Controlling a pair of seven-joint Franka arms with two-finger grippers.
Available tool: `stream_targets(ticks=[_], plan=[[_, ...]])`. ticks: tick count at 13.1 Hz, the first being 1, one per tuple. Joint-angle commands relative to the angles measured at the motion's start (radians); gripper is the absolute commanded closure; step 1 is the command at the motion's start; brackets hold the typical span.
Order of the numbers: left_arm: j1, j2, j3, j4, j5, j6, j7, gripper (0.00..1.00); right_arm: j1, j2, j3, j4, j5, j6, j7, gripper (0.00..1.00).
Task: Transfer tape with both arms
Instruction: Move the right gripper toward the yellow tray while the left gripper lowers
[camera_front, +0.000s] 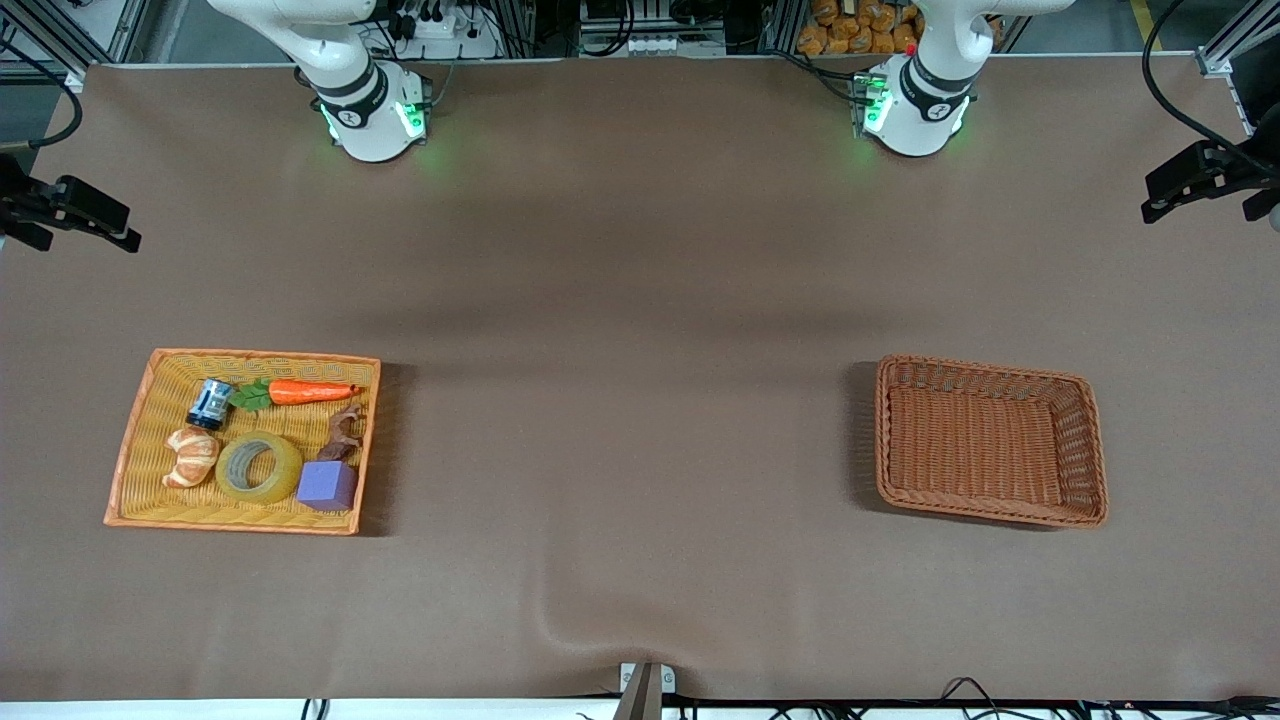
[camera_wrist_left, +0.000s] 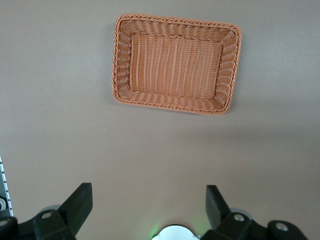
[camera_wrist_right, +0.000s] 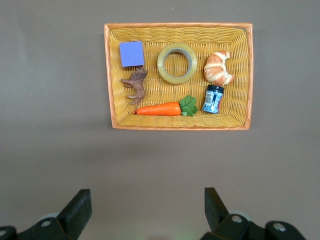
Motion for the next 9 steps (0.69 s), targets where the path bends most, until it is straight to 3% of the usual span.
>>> stream_targets(ticks=[1, 9], plan=[[-0.004, 0.017, -0.001, 0.022, 0.002, -0.013, 0.013, 0.00, -0.021, -0.001, 0.008, 0.005, -0.001, 0.004, -0.001, 0.00], [-0.014, 0.115, -0.004, 0.014, -0.045, 0.062, -0.005, 0.00, -0.030, 0.011, 0.011, 0.014, 0.002, 0.009, 0.002, 0.00]])
